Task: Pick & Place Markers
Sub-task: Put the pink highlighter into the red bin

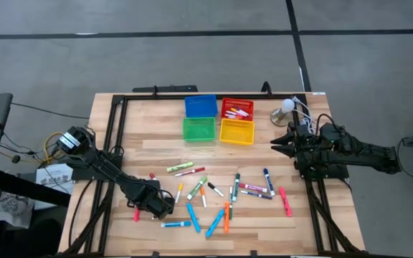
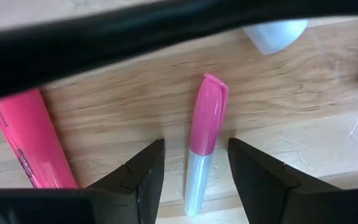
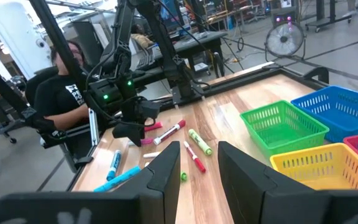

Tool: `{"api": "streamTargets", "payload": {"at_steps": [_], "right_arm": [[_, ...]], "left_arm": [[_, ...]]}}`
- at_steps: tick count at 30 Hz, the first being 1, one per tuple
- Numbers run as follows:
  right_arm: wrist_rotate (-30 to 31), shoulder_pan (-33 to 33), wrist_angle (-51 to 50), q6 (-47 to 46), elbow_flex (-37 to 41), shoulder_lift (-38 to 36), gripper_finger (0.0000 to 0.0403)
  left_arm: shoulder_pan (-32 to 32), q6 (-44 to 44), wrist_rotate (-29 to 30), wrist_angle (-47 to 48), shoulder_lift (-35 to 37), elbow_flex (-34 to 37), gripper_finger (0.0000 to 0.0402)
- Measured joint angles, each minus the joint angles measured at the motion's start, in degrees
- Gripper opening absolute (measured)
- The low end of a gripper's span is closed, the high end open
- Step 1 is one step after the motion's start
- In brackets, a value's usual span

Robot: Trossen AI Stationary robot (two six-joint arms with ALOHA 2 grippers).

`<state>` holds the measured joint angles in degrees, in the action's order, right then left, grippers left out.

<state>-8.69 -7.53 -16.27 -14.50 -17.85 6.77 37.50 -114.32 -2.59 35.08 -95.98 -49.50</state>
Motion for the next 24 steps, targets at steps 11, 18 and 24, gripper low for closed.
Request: {"api": "streamTargets", "payload": {"at_steps": [11,18,24], "right_arm": [[0.0,0.0,0.0,0.0,0.0,0.0,0.0098],[0.0,0.0,0.0,0.0,0.0,0.0,0.0098],[0.0,0.0,0.0,0.0,0.0,0.0,0.0098]], "left_arm": [[-0.1,-0.2,0.0,-0.2,0.0,0.0,0.0171],[-0.1,-0.2,0.2,-0.7,0.0,0.0,0.0115],[-0.1,-0.2,0.4,-1.2,-0.1,0.0,0.0059]]}}
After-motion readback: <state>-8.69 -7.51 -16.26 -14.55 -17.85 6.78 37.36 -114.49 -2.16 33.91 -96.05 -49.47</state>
